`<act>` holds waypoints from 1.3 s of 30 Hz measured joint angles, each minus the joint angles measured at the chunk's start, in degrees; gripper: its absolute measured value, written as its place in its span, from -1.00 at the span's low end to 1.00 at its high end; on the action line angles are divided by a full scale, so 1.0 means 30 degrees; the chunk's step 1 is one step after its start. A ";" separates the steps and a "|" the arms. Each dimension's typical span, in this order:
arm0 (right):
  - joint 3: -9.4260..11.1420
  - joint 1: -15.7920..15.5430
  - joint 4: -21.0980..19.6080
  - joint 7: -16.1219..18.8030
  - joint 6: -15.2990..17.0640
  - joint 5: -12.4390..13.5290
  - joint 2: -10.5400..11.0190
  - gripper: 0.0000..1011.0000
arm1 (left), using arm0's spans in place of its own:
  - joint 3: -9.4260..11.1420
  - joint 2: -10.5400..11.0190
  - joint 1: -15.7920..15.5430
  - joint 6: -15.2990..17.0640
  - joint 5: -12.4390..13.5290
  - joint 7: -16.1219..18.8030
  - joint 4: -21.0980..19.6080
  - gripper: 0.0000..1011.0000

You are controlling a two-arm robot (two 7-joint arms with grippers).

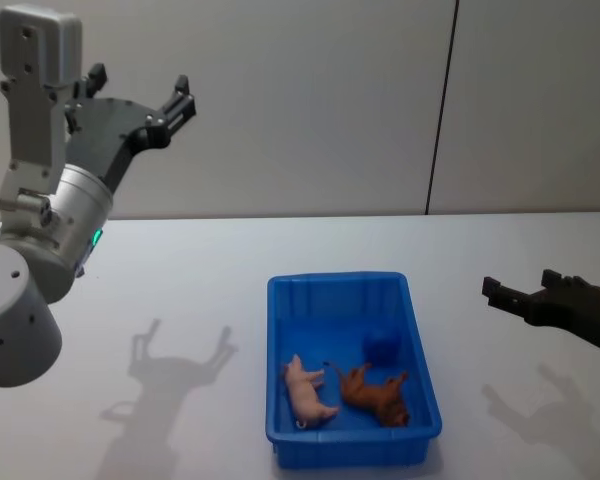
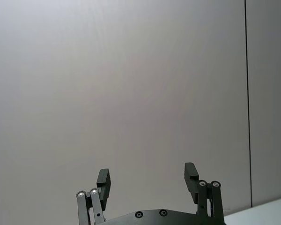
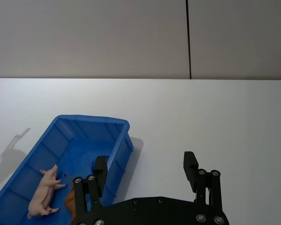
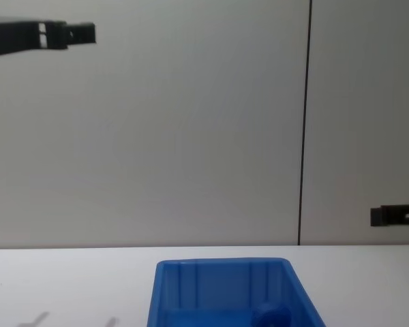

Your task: Pick up the two dolls from the table and place them into the box.

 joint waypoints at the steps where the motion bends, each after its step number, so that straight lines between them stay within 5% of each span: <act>1: -0.0001 0.0000 0.0000 0.0001 0.0000 0.0000 0.0000 0.98 | -0.0020 0.0007 0.0003 -0.0056 0.0036 0.0085 -0.0028 0.98; 39: -0.0001 0.0000 0.0000 0.0000 0.0000 -0.0001 0.0000 0.98 | -0.0328 0.0120 0.0060 -0.0876 0.0636 0.1294 -0.0472 0.98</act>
